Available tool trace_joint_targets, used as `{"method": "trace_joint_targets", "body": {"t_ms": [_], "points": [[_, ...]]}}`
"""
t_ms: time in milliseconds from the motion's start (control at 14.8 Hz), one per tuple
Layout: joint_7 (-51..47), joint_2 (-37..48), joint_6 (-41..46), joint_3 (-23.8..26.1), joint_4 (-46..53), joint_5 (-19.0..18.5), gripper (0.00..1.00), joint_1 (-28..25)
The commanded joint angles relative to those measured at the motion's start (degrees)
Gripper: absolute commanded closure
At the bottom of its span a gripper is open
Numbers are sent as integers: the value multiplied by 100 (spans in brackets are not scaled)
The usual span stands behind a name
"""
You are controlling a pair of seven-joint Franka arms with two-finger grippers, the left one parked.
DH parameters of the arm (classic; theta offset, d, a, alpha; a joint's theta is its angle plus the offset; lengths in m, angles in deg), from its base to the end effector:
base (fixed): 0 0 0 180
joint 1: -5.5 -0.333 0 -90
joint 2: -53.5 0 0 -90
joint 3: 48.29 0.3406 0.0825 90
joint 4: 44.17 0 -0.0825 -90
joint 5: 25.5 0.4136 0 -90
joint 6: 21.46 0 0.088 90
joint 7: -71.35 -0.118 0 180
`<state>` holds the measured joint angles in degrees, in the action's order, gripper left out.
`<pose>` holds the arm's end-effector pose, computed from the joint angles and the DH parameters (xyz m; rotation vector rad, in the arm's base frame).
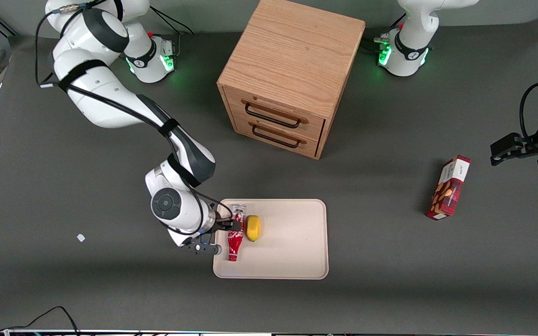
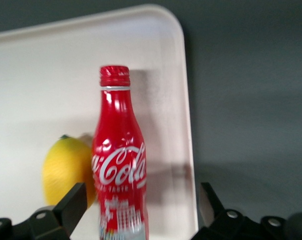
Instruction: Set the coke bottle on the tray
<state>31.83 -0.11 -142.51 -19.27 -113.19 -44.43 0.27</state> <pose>0.7363 0.3366 0.2494 -3.0023 0.1900 0.0008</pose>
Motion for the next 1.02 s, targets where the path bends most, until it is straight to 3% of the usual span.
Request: {"method": "trace_joint_targets", "body": {"t_ms": [0, 203, 407, 542, 678, 746, 949], "points": [[-153, 1261, 1150, 24, -165, -76, 0, 49], [-75, 2325, 2302, 24, -103, 46, 0, 215], [671, 3336, 3375, -142, -68, 590, 0, 470], [1136, 4012, 4033, -676, -94, 1064, 0, 497], [1839, 4768, 4597, -1562, -295, 1819, 0, 488], [2016, 5146, 4669, -1888, -662, 2014, 0, 488], [2229, 6359, 4224, -2181, -2269, 2095, 0, 488]]}}
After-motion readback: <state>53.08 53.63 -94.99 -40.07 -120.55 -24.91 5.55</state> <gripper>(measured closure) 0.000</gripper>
